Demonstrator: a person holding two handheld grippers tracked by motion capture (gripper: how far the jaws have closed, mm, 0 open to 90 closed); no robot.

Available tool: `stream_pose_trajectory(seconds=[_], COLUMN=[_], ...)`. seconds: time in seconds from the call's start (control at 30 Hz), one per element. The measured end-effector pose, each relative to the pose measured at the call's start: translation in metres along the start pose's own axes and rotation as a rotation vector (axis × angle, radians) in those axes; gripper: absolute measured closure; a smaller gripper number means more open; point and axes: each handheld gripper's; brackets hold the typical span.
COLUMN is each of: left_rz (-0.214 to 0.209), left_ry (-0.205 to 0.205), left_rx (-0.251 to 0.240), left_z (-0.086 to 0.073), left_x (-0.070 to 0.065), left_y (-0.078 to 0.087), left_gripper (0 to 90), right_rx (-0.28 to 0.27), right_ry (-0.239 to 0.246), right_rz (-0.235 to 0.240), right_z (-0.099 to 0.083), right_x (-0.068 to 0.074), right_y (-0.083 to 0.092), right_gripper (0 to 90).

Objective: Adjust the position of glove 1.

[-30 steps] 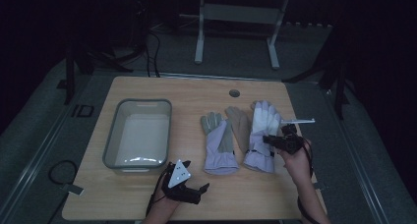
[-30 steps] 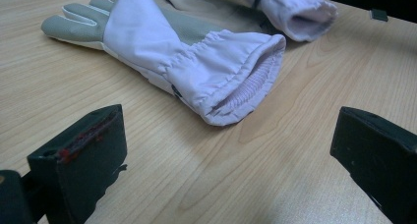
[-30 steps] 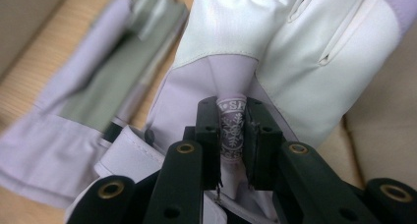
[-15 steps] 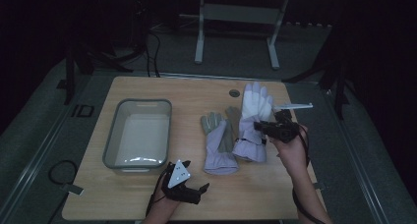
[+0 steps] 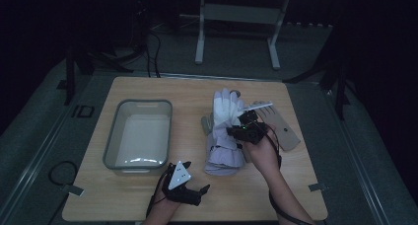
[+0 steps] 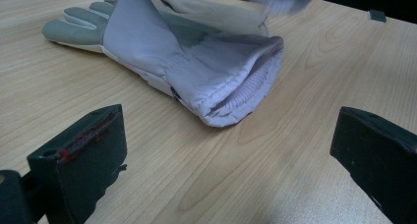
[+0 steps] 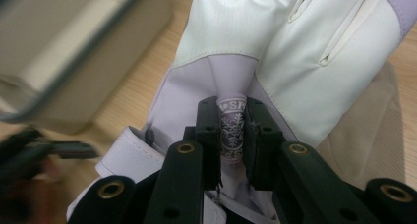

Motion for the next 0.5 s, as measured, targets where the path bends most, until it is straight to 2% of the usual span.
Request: stream_pose_trajectory(seconds=[0.07, 0.13, 0.17, 0.2, 0.23, 0.27, 0.5], left_rz=[0.000, -0.001, -0.001, -0.002, -0.002, -0.002, -0.003], left_ry=[-0.001, 0.001, 0.001, 0.003, 0.003, 0.003, 0.004], left_rx=[0.000, 0.000, 0.000, 0.000, 0.000, 0.002, 0.003], left_z=[0.000, 0.000, 0.000, 0.000, 0.000, 0.000, 0.000], left_x=[0.000, 0.000, 0.000, 0.001, 0.001, 0.001, 0.001], left_y=[0.000, 0.000, 0.000, 0.000, 0.000, 0.000, 0.000], left_gripper=[0.5, 0.5, 0.5, 0.5, 0.5, 0.5, 0.5], right_rx=[0.009, 0.049, 0.049, 0.072, 0.072, 0.101, 0.137], right_ry=[0.001, -0.011, -0.011, -0.016, -0.016, -0.004, -0.015], right_rz=[-0.007, 0.002, 0.002, 0.004, 0.004, -0.006, 0.003], right_z=[0.000, -0.003, -0.003, -0.006, -0.006, -0.007, -0.007], right_x=[0.000, -0.002, -0.002, -0.003, -0.003, -0.003, -0.007], right_y=[-0.004, -0.020, -0.020, -0.030, -0.030, -0.040, -0.058], right_gripper=[78.9, 78.9, 78.9, 78.9, 78.9, 78.9, 78.5])
Point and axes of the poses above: each handheld gripper's, and its own axes: y roughly backward along the jaws, z roughly out of its top, x roughly to its left, and after that the axes turned 1 degree about z, right-handed
